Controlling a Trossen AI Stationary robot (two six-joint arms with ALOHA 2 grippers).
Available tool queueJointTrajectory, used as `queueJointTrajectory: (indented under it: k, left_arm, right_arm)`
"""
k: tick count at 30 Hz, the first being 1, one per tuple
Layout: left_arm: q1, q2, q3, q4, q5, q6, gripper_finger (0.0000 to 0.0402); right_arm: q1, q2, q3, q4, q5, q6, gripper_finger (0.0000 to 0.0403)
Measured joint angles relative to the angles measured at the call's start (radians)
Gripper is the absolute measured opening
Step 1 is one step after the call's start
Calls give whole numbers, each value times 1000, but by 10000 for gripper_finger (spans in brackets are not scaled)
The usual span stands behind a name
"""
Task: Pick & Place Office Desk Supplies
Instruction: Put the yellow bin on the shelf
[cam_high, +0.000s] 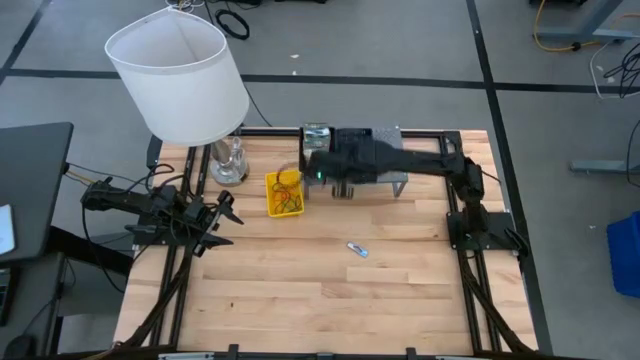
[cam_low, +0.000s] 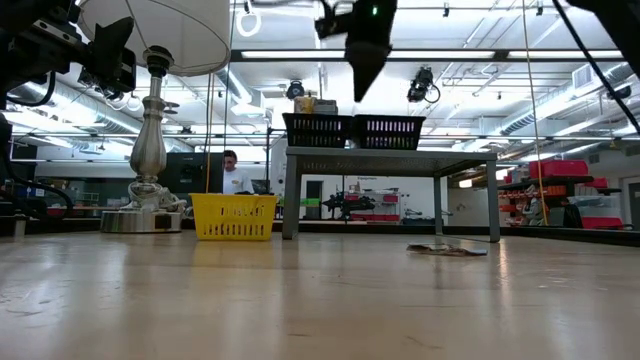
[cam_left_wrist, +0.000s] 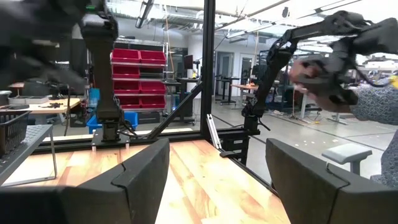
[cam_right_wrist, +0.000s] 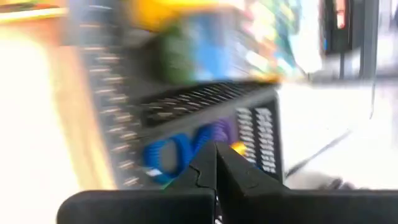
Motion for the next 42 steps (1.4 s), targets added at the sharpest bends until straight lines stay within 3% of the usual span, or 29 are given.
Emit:
queueJointTrajectory:
  k: [9, 16, 21, 25, 31, 42]
  left_arm:
    - [0, 0, 0, 0, 0, 0, 268]
    - [0, 0, 0, 1, 0, 0, 268]
    - [0, 0, 0, 2, 0, 0, 268]
    - [0, 0, 0, 1, 0, 0, 268]
    - [0, 0, 0, 3, 0, 0, 268]
    - [0, 1, 0, 1, 0, 0, 268]
  right_arm:
    - [213, 33, 1, 208, -276, -200, 21]
    - [273, 168, 0, 323, -286, -324, 100]
    - [253, 238, -1, 380, -213, -338, 191]
    - [215, 261, 0, 461, -231, -342, 229]
    - [159, 285, -1, 548, -345, -357, 227]
    - [119, 361, -1, 636, -404, -378, 204]
